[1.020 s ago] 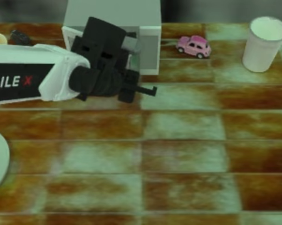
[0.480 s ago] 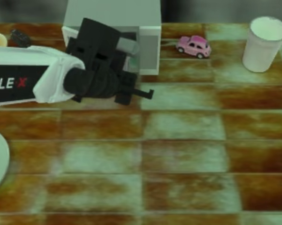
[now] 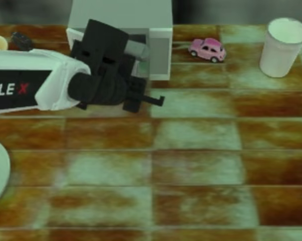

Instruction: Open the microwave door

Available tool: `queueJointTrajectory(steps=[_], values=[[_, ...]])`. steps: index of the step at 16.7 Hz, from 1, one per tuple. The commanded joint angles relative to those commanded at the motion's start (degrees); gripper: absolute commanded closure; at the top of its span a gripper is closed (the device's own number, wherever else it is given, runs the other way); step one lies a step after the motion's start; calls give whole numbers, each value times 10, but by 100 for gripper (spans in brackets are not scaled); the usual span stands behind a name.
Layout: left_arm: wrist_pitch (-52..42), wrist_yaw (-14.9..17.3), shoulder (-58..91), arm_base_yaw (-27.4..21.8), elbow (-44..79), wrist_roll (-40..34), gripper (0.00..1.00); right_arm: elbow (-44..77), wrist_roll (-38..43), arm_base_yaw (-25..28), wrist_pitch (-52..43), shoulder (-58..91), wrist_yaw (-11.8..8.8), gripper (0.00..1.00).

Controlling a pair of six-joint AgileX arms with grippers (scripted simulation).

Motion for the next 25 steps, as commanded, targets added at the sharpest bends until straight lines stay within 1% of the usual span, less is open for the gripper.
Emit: queueJointTrajectory(steps=[14, 16, 20, 25], values=[[0, 0, 0, 0, 0, 0, 100, 0, 0, 0, 0, 0, 0, 0], [-1, 6, 1, -4, -1, -2, 100, 0, 0, 0, 0, 0, 0, 0], [4, 21, -12, 8, -15, 23, 100, 0, 0, 0, 0, 0, 0, 0], [4, 22, -13, 10, -17, 26, 100, 0, 0, 0, 0, 0, 0, 0]])
